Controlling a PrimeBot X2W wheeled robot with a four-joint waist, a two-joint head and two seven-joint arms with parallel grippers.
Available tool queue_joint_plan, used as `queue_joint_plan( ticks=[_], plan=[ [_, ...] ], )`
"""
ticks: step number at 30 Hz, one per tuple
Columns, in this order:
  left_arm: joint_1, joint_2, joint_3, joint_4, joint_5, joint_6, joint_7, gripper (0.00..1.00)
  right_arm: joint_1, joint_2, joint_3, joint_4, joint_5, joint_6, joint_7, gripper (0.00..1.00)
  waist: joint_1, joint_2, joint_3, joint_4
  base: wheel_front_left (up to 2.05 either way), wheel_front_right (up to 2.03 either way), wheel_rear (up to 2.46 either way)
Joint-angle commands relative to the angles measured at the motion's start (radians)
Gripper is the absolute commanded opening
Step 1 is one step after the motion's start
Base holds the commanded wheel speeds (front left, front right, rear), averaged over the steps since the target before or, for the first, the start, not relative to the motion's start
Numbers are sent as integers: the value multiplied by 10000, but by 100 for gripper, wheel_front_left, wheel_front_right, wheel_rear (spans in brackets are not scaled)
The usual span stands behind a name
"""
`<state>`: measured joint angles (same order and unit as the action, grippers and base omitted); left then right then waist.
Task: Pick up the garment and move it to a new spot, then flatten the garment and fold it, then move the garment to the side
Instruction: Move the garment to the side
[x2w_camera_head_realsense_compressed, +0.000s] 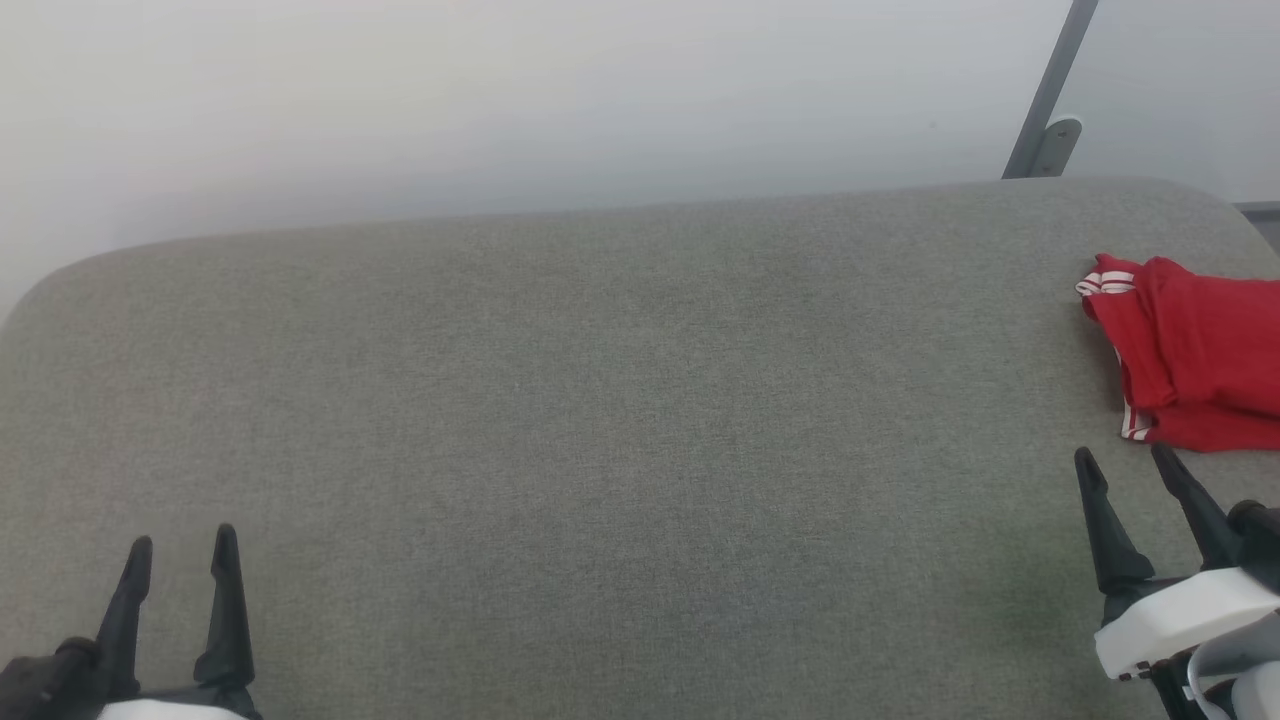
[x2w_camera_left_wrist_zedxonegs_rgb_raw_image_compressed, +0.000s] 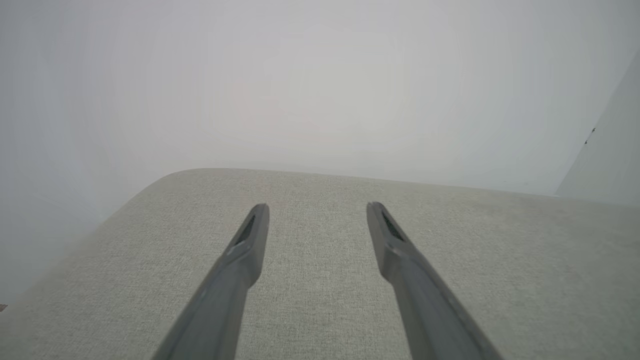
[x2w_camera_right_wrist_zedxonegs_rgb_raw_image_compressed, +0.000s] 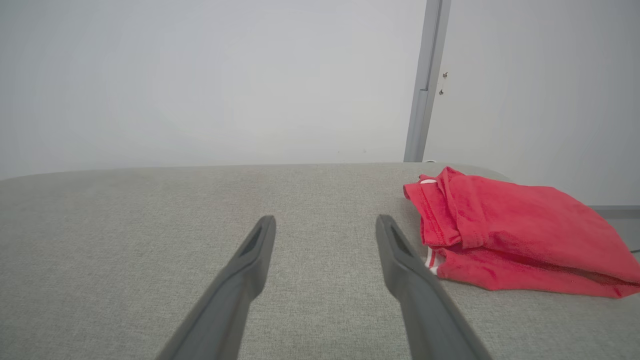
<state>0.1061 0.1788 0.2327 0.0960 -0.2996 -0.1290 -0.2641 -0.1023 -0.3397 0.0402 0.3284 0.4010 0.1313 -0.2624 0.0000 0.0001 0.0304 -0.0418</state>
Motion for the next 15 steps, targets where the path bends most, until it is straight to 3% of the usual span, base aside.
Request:
queue_joint_plan(
  ticks=[1,15],
  plan=[
    [171,47,-4,26,-70,-18,3,100,114,72,-32,-89,-33,-11,-22,100,0,-1,2,-5,0,0,0],
    [230,118,-140,88,-202,-22,3,100,332,240,-280,-520,-245,-11,-22,100,0,-1,1,-58,0,0,0]
  ],
)
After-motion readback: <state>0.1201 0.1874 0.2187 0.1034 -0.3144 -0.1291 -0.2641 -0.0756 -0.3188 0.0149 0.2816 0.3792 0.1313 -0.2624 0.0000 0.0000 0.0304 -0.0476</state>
